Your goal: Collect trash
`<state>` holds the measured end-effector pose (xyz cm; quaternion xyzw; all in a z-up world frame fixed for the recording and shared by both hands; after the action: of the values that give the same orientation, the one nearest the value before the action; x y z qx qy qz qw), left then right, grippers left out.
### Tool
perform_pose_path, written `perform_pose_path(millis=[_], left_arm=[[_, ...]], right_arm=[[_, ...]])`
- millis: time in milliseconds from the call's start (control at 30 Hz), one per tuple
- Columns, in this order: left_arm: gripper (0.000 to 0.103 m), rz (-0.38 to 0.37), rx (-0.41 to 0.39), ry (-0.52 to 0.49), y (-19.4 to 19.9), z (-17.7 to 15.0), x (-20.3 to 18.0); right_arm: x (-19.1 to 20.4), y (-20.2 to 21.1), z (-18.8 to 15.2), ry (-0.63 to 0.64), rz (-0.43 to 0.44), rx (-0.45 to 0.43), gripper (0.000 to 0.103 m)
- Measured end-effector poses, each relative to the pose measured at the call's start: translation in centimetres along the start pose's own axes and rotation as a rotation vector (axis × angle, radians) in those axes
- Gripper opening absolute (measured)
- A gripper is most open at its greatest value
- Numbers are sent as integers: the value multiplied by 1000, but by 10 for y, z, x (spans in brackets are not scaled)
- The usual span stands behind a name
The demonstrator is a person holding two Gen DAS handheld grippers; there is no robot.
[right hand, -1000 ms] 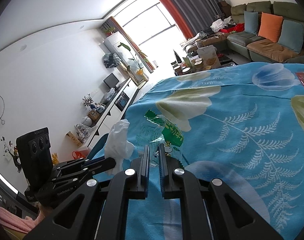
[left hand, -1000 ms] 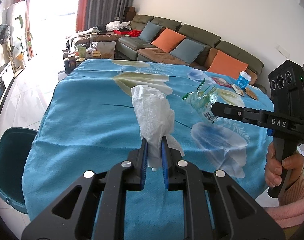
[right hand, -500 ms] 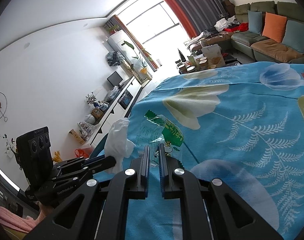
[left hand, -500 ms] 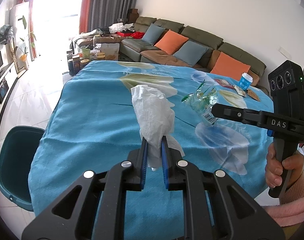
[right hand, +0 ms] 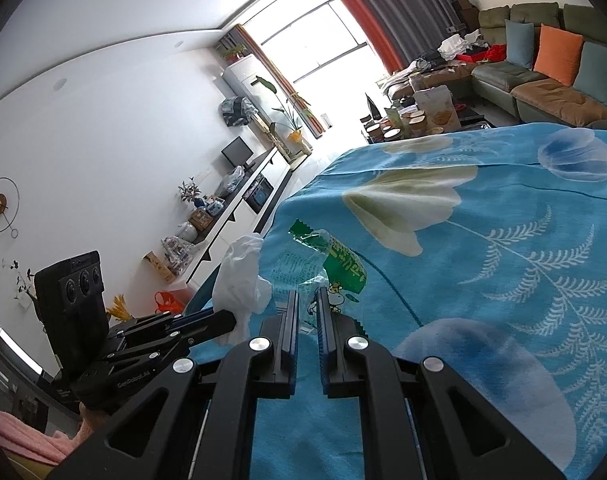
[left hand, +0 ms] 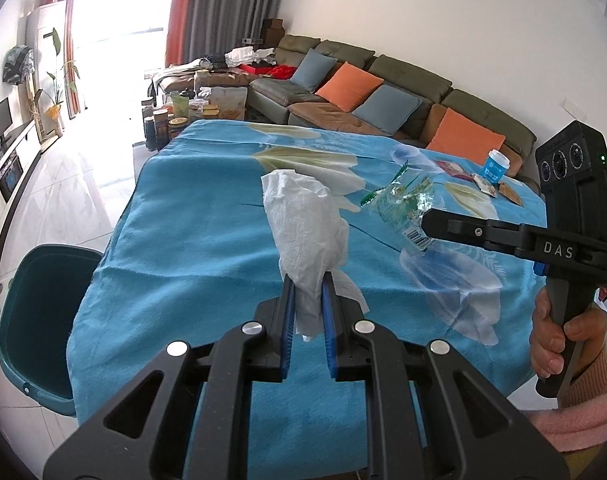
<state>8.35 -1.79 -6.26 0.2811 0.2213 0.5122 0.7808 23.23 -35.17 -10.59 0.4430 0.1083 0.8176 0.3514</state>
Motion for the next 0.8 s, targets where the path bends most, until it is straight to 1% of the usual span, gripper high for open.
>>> perform_pose_path(millis=[800], left_arm=[[13,40,-8,40,13,-13,20]], right_arm=[[20,-18,-5,29,29,39,7]])
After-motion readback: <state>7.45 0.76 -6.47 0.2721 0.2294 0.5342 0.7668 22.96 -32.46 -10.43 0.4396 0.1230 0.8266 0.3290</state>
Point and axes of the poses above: each gripper's, at about its wrist camera, not at the fingertips, and y roughly against the way its jaws point, x to its left, z to its top, the point moved 5 cm from there along -y, roughly the way its jaws point, and after that the axes turned 9 degrees about -y, right-handed, at the moved point
